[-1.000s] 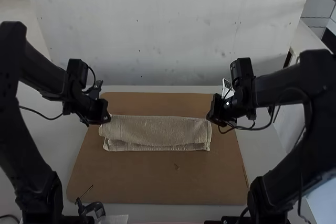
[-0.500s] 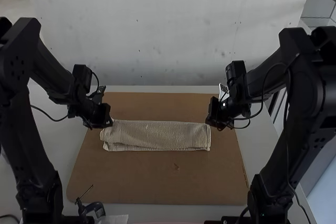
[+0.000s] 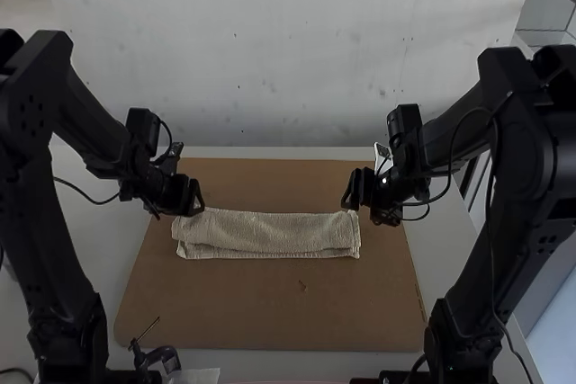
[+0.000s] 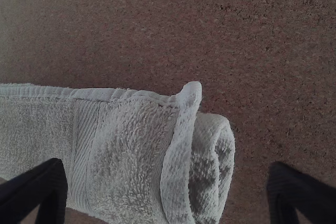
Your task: Fold the towel.
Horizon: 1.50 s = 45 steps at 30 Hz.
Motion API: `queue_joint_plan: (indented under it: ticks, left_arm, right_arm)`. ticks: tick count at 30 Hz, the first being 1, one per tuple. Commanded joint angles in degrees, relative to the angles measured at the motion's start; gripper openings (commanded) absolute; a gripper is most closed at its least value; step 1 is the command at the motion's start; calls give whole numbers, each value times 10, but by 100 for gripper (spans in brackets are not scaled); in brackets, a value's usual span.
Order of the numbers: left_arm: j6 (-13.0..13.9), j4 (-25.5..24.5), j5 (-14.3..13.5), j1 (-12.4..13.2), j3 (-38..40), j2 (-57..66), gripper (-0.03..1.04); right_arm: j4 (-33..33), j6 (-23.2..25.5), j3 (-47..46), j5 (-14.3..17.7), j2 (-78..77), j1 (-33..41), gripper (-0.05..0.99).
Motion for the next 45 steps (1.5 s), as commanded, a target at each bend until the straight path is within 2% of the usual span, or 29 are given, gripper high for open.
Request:
queue_joint_plan:
  ticks: [1, 3, 7, 11, 14, 15, 16, 18, 21, 23, 24, 25, 26, 27, 28, 31, 35, 43, 45]
  left_arm:
    - [17, 15, -9, -3, -4, 2, 95]
    - [20, 27, -9, -1, -8, -7, 99]
    - [34, 40, -10, 15, -10, -43, 99]
    - [45, 43, -26, 28, -11, -67, 99]
    - [45, 56, -28, 40, -20, -84, 99]
    - [45, 66, -33, 42, -23, -94, 99]
    - [45, 76, -35, 44, -28, -96, 99]
    - [44, 76, -36, 48, -29, -98, 99]
    - [44, 75, -40, 48, -32, -107, 99]
    - [45, 75, -41, 48, -37, -115, 99]
    - [46, 75, -41, 48, -38, -118, 99]
    - [49, 75, -41, 49, -40, -122, 99]
    - [52, 75, -41, 49, -42, -125, 99]
    - [53, 75, -40, 49, -44, -128, 99]
    - [53, 75, -41, 49, -44, -131, 99]
    - [53, 76, -40, 45, -45, -136, 99]
    - [52, 76, -40, 36, -45, -147, 98]
    - [52, 74, -38, 44, -49, -183, 98]
    - [52, 73, -34, 47, -50, -192, 98]
  right_arm:
    - [-3, -11, 17, 5, -6, -7, 82]
    - [-8, -12, 19, 5, -17, -7, 82]
    - [-41, -16, 40, 5, -53, -11, 85]
    - [-75, -18, 64, 5, -97, -9, 85]
    - [-87, -1, 78, 4, -117, 15, 84]
    - [-87, 13, 82, 3, -120, 29, 76]
    - [-82, 36, 83, 2, -120, 51, 58]
    - [-60, 59, 79, 8, -105, 88, 32]
    - [-40, 71, 75, 16, -57, 114, 11]
    - [-35, 70, 70, 18, -31, 123, 9]
    - [-35, 64, 65, 23, -24, 126, 10]
    - [-36, 57, 62, 28, -23, 126, 20]
    - [-40, 40, 57, 32, -23, 119, 35]
    - [-57, 18, 55, 37, -24, 106, 58]
    - [-79, -8, 55, 41, -28, 94, 74]
    - [-130, -42, 55, 37, -45, 51, 77]
    - [-155, -49, 55, 32, -34, 37, 77]
    - [-180, -31, 59, 4, 36, 61, 77]
    - [-180, -30, 63, -15, 43, 59, 77]
